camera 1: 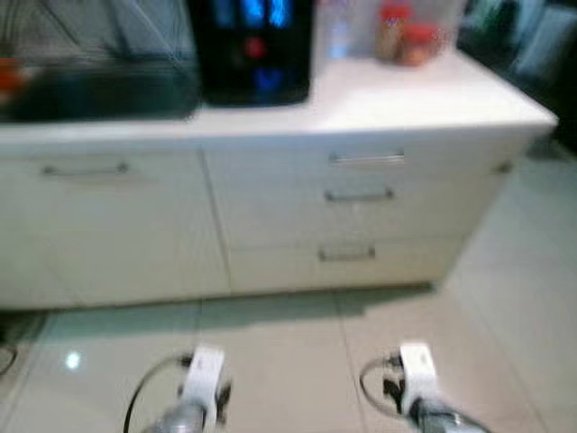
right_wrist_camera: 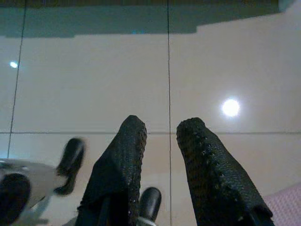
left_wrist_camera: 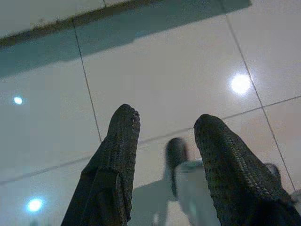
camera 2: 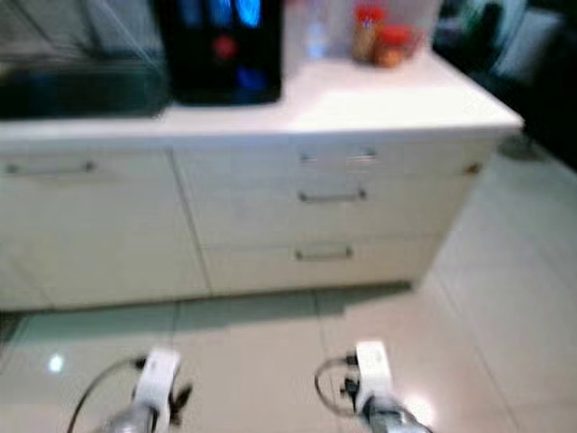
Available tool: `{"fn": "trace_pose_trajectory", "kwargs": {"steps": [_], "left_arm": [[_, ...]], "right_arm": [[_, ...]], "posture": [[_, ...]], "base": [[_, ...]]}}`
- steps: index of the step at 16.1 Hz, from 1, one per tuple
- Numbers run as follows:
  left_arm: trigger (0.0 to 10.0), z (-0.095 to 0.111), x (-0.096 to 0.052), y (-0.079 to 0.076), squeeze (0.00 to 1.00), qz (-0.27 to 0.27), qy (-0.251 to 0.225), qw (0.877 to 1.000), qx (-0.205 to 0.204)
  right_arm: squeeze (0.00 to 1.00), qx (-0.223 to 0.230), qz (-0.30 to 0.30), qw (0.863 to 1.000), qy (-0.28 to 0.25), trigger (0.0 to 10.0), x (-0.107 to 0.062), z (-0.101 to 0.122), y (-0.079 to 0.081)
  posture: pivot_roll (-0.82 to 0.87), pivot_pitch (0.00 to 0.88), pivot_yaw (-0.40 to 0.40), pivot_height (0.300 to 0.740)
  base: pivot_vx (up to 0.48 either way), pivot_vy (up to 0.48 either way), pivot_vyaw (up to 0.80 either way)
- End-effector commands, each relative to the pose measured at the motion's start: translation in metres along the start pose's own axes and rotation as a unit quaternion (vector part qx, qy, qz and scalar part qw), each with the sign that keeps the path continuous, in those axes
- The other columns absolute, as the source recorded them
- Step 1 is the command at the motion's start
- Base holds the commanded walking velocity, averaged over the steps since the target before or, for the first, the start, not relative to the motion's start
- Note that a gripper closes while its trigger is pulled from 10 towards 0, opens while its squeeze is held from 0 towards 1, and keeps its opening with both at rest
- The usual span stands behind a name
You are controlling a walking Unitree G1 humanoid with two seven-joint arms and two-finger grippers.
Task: Kitchen organization
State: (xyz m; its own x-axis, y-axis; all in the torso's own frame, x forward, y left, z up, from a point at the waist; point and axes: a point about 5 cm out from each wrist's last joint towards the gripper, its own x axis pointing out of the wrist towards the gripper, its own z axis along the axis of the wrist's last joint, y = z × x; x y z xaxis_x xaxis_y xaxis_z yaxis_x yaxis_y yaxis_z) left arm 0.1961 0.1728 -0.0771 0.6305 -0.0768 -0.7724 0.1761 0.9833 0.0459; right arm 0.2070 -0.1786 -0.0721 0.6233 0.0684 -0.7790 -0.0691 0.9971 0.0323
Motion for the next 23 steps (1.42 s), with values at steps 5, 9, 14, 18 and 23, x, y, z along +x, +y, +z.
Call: {"fn": "trace_pose_trajectory", "kwargs": {"steps": [5, 9, 14, 18, 23], "left_arm": [[10.0, -0.006, -0.002, 0.010, 0.00, 0.012, 0.015, 1.000, 0.002], [10.0, -0.010, -0.003, 0.011, 0.00, 0.015, 0.022, 1.000, 0.002], [10.0, -0.014, -0.004, 0.009, 0.00, 0.021, 0.033, 0.999, -0.015], [10.0, -0.005, -0.002, 0.010, 0.00, 0.024, 0.020, 0.999, -0.013], [10.0, -0.005, -0.001, 0.009, 0.00, 0.027, 0.018, 0.999, -0.016]], "right_arm": [[0.00, 0.005, 0.008, 1.000, 0.002, 10.0, 0.001, 0.000, 0.006], [0.00, 0.015, 0.007, 1.000, 0.000, 10.0, 0.001, 0.001, 0.005], [0.00, 0.016, 0.007, 1.000, 0.006, 10.0, 0.001, -0.001, 0.005], [0.00, 0.018, 0.008, 1.000, 0.007, 10.0, 0.001, -0.002, 0.006], [0.00, 0.019, 0.009, 1.000, 0.008, 10.0, 0.001, -0.002, 0.006]], "posture": [[0.13, 0.000, -0.012, 0.740], [0.13, 0.000, -0.011, 0.740], [0.13, 0.000, -0.014, 0.740], [0.13, 0.000, -0.013, 0.740], [0.14, 0.000, -0.015, 0.740]], "base": [[0.000, 0.000, 0.78], [0.000, 0.000, 0.00], [0.000, 0.000, 0.00], [0.000, 0.289, 0.00], [0.000, 0.316, 0.00]]}}
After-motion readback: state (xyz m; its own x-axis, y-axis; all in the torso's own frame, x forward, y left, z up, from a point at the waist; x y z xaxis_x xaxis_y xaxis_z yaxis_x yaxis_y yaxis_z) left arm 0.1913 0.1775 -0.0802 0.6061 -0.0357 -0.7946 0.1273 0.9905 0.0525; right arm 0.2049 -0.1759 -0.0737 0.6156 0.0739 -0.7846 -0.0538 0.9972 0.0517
